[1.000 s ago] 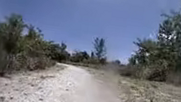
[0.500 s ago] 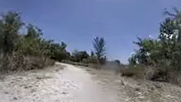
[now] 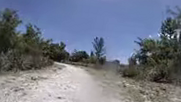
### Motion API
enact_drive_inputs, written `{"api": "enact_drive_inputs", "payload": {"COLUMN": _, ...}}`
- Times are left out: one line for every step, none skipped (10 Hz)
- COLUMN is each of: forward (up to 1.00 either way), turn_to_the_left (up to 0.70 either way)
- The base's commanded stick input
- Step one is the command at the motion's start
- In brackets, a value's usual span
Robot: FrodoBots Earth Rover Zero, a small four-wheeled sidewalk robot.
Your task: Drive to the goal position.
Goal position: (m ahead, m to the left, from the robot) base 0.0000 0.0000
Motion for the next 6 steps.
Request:
{"api": "enact_drive_inputs", "payload": {"forward": 0.45, "turn_to_the_left": 0.00}}
{"api": "enact_drive_inputs", "payload": {"forward": 0.45, "turn_to_the_left": 0.00}}
{"api": "enact_drive_inputs", "payload": {"forward": 0.45, "turn_to_the_left": 0.00}}
{"api": "enact_drive_inputs", "payload": {"forward": 0.45, "turn_to_the_left": 0.00}}
{"api": "enact_drive_inputs", "payload": {"forward": 0.45, "turn_to_the_left": 0.00}}
{"api": "enact_drive_inputs", "payload": {"forward": 0.45, "turn_to_the_left": 0.00}}
